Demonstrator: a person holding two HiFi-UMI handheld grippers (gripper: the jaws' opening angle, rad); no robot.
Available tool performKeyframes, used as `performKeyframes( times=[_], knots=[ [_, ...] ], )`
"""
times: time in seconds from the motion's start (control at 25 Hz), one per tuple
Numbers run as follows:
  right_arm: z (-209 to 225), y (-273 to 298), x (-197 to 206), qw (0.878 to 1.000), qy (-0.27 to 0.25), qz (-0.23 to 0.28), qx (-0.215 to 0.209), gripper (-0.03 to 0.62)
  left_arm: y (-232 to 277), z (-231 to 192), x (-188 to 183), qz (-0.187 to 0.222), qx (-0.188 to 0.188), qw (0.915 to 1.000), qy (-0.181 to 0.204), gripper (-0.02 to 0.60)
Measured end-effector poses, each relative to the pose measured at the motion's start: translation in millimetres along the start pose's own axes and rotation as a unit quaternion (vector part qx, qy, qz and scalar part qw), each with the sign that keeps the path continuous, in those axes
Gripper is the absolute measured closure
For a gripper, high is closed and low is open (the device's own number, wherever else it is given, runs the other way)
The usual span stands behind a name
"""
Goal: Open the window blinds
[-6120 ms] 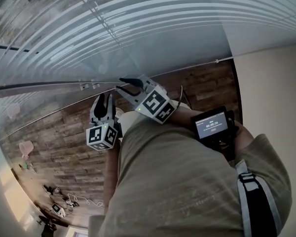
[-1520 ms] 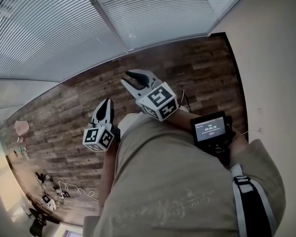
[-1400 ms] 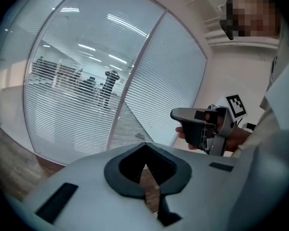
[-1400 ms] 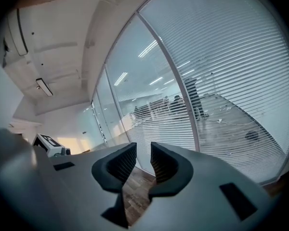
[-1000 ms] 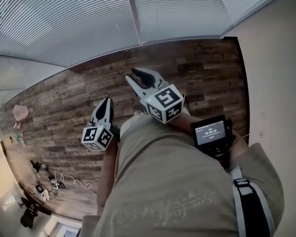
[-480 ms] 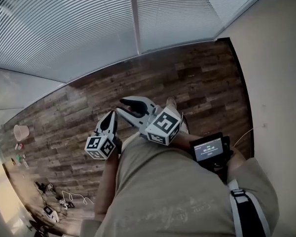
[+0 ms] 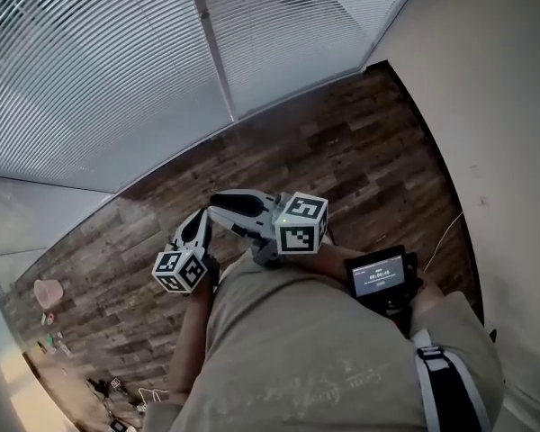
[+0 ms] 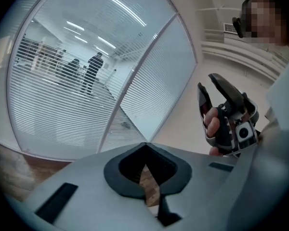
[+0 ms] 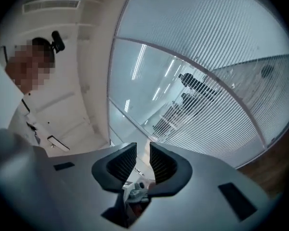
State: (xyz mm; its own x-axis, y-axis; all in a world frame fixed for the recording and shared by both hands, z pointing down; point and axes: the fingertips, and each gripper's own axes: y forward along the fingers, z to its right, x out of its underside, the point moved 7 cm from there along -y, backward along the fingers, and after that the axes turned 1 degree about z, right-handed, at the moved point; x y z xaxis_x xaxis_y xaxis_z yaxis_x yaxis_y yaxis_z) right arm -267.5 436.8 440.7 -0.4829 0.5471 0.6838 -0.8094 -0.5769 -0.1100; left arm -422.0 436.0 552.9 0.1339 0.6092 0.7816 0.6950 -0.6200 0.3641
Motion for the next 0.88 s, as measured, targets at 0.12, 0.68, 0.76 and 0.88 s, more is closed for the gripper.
performKeyframes(
  times=[0.12, 0.68, 0.76, 0.88],
  knots=[
    [28, 2, -15, 0.999, -0.039, -0.016, 0.012, 0.507, 39, 2, -16, -0.01, 0.021, 0.9997, 0.008, 0.567],
    [19, -64, -9, 0.992, -0.1, -0.073, -0.007, 0.507, 41, 59, 27, -0.033, 0.012, 0.9994, -0.007, 0.567],
    [32, -78, -28, 0.999, 0.016, -0.037, -0.033, 0.507, 50, 66, 31, -0.029, 0.0, 0.9994, -0.016, 0.567],
    [56, -107, -54, 0.998, 0.058, -0.015, -0.008, 0.507, 71, 86, 36, -0.026, -0.011, 0.9992, -0.027, 0.567]
  ],
)
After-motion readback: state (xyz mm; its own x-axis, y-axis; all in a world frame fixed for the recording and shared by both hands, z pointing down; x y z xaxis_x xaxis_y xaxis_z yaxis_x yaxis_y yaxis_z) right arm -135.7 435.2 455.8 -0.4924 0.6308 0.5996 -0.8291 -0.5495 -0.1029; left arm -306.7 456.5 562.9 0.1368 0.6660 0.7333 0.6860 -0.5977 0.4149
